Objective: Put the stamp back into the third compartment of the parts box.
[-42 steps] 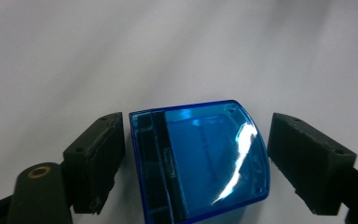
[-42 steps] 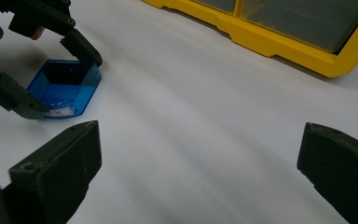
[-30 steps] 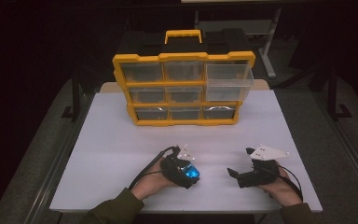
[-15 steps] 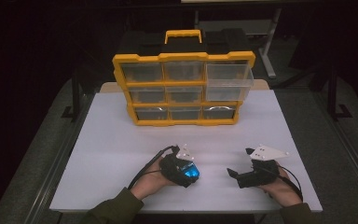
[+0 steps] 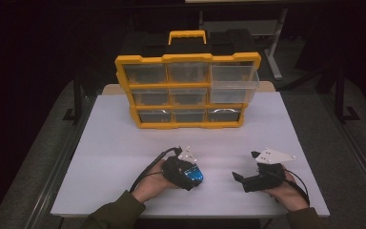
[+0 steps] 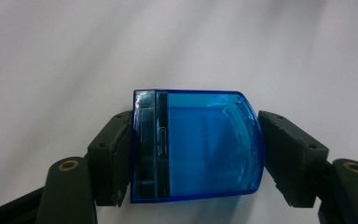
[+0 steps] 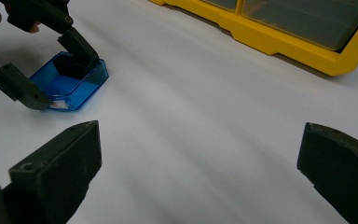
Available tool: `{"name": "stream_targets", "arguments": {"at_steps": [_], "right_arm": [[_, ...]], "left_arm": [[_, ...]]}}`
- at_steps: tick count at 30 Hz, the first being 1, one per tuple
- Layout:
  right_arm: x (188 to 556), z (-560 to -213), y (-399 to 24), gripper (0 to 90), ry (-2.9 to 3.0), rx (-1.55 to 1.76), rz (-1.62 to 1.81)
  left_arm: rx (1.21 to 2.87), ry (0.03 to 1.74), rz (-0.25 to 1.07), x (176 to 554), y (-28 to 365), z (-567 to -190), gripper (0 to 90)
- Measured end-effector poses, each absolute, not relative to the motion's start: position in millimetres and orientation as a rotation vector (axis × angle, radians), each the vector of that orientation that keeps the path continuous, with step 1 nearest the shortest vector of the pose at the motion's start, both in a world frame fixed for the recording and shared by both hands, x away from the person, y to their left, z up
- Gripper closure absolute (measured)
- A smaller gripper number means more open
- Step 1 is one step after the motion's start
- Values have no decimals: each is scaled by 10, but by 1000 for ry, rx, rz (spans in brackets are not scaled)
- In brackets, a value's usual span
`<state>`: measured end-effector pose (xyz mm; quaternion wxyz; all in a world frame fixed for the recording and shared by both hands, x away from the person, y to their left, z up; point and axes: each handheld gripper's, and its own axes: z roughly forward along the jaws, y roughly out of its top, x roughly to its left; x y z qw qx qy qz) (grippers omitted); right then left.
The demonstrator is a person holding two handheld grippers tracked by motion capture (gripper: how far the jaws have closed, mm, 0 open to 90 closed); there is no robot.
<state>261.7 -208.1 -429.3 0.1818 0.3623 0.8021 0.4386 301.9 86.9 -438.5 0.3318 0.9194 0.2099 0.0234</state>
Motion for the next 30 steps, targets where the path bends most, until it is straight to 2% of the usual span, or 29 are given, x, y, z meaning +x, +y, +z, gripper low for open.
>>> {"name": "stream_targets", "arguments": {"at_steps": [30], "right_arm": [[2615,-4279,-2101,0,2255,1029,1248]], "left_arm": [[2375,506,-14,3186,964,-4057,313]]}}
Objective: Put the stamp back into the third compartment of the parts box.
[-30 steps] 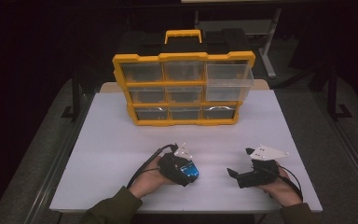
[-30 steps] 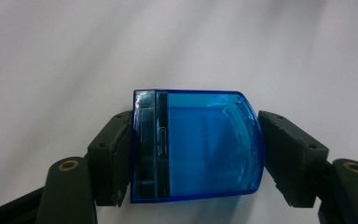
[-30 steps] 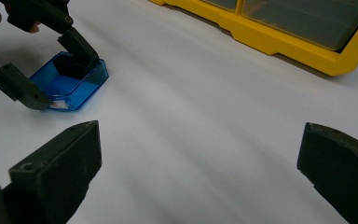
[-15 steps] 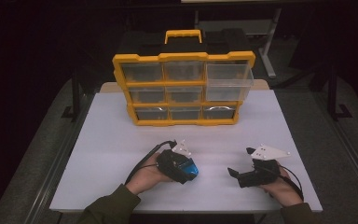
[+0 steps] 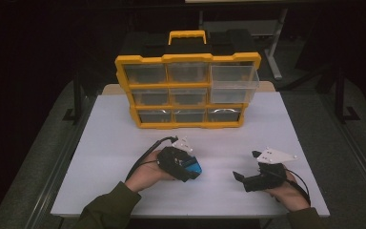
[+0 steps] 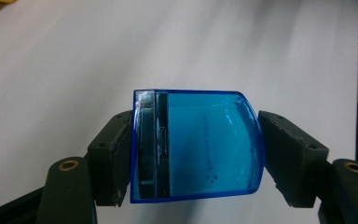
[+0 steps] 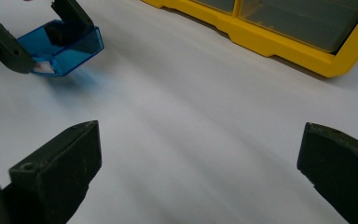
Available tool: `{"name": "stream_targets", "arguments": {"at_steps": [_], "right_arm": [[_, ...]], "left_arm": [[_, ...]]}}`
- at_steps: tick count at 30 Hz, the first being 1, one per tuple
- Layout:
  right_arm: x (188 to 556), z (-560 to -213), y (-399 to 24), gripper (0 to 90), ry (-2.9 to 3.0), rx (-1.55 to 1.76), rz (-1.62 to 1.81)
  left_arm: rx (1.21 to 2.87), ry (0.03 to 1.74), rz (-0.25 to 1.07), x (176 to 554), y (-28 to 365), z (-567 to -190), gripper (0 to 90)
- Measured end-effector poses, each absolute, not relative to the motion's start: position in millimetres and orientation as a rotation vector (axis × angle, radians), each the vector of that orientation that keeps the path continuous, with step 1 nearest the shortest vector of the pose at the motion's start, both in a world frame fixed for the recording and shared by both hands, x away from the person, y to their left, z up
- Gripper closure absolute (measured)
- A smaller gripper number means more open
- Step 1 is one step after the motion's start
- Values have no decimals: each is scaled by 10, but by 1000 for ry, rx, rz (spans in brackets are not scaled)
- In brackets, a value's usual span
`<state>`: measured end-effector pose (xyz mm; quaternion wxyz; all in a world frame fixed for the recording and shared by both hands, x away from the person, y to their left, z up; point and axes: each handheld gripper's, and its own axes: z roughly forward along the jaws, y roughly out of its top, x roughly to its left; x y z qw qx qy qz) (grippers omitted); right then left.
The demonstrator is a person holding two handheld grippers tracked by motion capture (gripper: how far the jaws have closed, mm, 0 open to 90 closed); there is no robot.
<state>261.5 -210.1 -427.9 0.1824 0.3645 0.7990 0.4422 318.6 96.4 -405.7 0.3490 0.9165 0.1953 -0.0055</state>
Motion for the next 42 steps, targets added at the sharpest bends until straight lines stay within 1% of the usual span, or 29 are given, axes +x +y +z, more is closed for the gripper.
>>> {"name": "stream_targets", "arguments": {"at_steps": [9,25,37,42], "right_arm": [[2615,-4282,-2108,0,2259,1025,1252],[2621,-4289,-2108,0,2265,1026,1258],[2620,-4284,-2113,0,2260,1030,1260],[2621,-4285,-2117,0,2263,1028,1258]], "left_arm": [[2359,499,-36,3255,990,-3912,313],[2359,483,-23,3355,1021,-3654,313],[2347,478,-63,3475,1047,-3456,313],[2356,450,-63,3536,1052,-3377,312]]}}
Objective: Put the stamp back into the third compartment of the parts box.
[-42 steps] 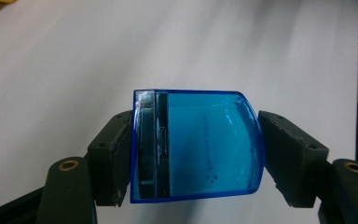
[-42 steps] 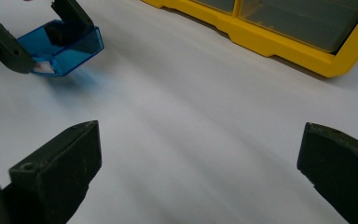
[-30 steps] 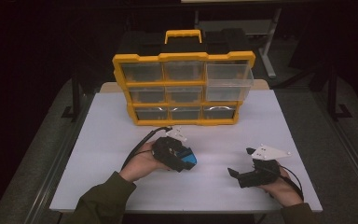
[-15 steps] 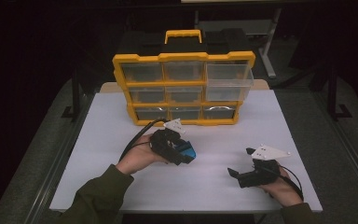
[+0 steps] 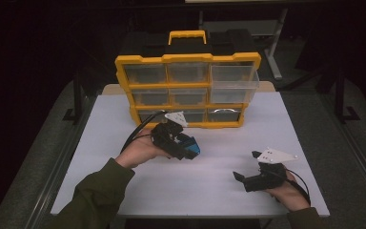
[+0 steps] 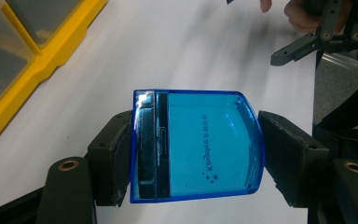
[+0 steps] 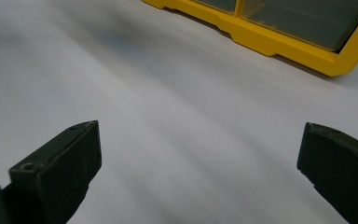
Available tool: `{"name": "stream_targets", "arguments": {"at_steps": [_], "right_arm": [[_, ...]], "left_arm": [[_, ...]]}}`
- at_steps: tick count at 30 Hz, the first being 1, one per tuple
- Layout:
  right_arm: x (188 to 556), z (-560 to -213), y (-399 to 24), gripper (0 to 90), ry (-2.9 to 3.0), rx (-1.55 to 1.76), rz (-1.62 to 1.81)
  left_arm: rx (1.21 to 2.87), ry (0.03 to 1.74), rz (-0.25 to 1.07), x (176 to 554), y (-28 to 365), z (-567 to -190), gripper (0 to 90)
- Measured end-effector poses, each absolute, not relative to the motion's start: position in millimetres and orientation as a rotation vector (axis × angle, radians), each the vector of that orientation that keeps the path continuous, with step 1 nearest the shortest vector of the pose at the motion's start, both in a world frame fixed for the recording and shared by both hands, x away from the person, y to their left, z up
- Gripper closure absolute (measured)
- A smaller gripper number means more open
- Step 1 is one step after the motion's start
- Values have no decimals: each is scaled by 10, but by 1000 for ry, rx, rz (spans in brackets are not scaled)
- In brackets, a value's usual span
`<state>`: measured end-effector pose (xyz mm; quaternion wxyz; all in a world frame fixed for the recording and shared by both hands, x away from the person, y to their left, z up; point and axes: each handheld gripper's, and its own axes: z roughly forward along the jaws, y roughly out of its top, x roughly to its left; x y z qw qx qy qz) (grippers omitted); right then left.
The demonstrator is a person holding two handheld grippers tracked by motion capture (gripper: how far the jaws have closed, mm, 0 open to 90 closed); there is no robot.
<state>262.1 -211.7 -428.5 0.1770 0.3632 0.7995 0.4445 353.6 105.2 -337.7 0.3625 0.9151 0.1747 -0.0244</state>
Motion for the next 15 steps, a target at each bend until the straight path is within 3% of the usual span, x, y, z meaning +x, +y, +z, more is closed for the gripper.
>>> {"name": "stream_targets", "arguments": {"at_steps": [15], "right_arm": [[2615,-4281,-2116,0,2261,1031,1262]], "left_arm": [[2319,405,-54,3621,1046,-3051,312]]}}
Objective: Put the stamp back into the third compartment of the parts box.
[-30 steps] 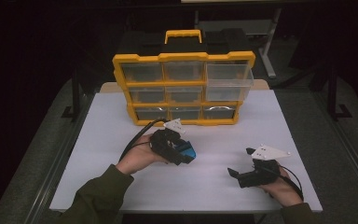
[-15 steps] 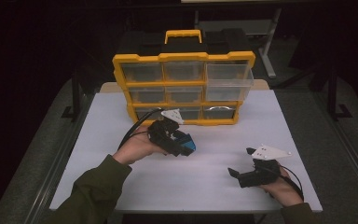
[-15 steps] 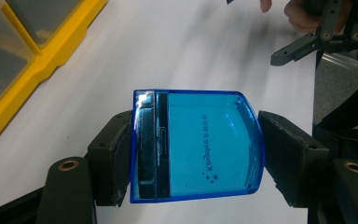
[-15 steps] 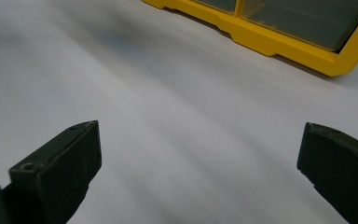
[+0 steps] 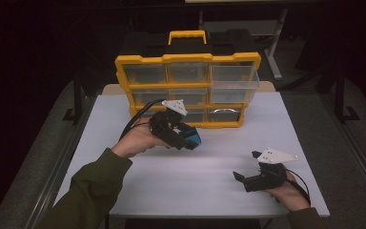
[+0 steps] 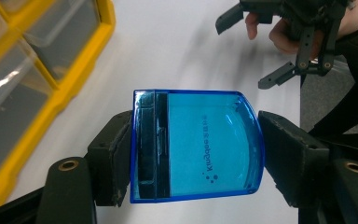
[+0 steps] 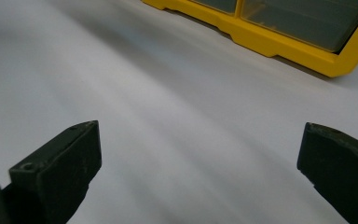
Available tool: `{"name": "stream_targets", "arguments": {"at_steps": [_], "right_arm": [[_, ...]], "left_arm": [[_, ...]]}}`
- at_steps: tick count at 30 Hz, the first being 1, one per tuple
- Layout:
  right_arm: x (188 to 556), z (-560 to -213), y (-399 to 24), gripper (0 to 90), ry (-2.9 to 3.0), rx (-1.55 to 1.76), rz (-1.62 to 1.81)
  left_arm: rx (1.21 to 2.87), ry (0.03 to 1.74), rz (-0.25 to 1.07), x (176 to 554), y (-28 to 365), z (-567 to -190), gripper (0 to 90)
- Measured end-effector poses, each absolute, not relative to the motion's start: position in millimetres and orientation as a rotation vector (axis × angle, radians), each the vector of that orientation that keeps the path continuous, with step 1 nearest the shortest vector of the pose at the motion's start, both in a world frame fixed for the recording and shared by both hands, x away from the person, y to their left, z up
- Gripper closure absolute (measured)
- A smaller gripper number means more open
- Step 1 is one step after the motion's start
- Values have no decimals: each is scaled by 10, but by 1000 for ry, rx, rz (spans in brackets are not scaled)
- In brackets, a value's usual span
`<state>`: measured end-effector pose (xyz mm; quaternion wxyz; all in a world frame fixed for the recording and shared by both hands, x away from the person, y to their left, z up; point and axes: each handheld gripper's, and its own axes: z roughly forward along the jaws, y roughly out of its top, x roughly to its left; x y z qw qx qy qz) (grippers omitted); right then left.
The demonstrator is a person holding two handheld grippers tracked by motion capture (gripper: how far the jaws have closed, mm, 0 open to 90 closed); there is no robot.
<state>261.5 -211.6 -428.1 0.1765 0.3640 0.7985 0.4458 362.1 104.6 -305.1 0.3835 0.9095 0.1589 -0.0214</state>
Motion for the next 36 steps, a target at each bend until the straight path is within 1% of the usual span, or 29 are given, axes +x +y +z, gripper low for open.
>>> {"name": "stream_targets", "arguments": {"at_steps": [12,36], "right_arm": [[2615,-4278,-2119,0,2257,1021,1264],[2616,-4276,-2117,0,2258,1015,1275]], "left_arm": [[2318,355,-73,3705,1013,-2767,313],[2332,281,-53,3891,916,-2198,313]]}}
